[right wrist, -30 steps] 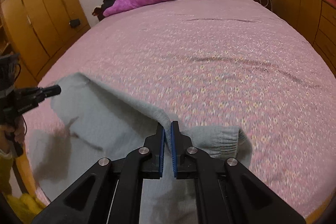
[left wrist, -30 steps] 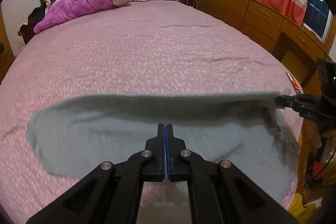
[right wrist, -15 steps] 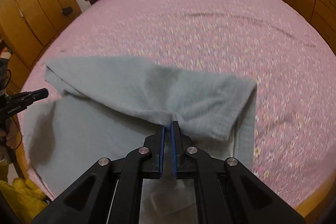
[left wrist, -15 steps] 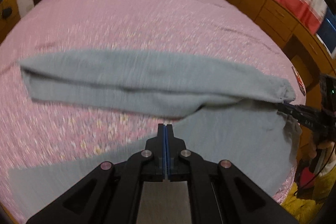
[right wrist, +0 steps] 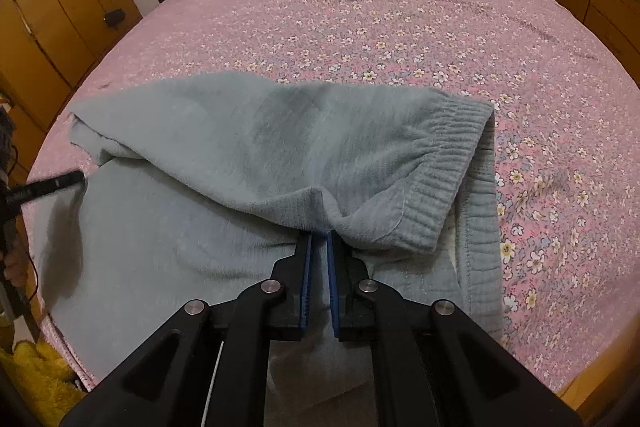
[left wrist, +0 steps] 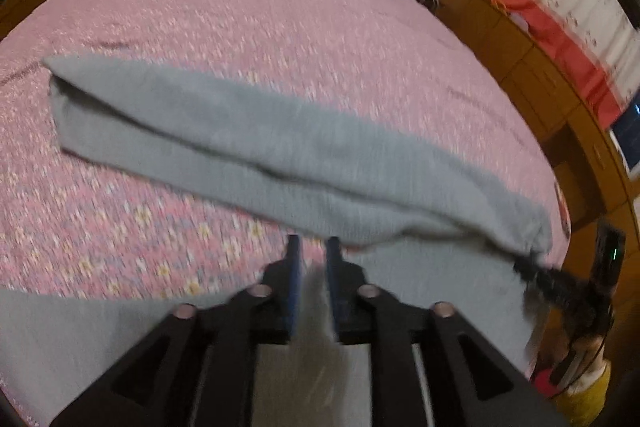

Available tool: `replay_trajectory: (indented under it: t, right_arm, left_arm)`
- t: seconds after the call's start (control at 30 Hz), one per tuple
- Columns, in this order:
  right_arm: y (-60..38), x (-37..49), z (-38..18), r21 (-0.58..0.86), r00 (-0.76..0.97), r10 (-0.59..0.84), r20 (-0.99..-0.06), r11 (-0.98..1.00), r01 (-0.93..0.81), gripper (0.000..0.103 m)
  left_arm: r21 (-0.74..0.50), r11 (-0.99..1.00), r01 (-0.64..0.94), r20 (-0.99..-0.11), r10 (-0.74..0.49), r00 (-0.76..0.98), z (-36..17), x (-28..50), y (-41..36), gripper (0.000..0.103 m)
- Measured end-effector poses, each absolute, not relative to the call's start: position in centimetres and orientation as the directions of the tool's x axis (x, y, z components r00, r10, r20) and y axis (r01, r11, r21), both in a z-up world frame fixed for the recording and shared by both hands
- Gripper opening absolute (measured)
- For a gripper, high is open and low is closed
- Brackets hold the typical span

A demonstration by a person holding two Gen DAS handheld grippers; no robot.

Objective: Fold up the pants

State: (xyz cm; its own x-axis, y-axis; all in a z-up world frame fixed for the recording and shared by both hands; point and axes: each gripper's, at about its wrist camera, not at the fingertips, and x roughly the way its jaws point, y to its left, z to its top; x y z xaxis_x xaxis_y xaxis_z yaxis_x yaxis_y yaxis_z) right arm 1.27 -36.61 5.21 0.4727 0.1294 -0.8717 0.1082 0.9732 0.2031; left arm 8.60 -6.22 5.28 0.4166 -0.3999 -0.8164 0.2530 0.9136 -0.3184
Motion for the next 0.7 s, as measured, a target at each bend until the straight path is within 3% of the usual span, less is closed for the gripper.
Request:
replay_trajectory:
  t: [0.03,0.1,0.27,0.57,0.7]
  right_arm:
    - [-36.5,1.3,5.2,0.200,0.472,0.127,-0.873,0.974,0.108,0.003]
    - [-36.4,1.3,5.2,0.196,0.474,0.123,-0.872,0.974,0.108,0.005]
    - [-36.4,0.9,5.1,0.209,0.485,0.124,-0.866,0.970,0.125,0.007]
    - [-36.1,0.6,5.3,0.199,0.478,0.114,-0.871,0.971,0.132,0.008]
    - [-36.3,-0.6,6.8,0.217,0.484,0.113,-0.868,0.962,0.166,0.015]
  left_arm:
    - [-0.328,0.916,0.232,-0.808,-0.399,0.433,5.5,9.1,-6.0,0.036]
    - [-0.352,0.912,0.211,-0.792,-0.411,0.451,5.7,10.1,-5.8,0.040]
    - [-0.411,0.906,0.103,-0.817,-0.416,0.400,4.1,12.8,-5.5,0.040]
    - [-0.516,0.856,0.016,-0.781,-0.478,0.402,3.1,14.9,-5.7,0.040]
    - [-0.539,0.842,-0.001,-0.767,-0.491,0.412,3.0,16.0,-5.6,0.038]
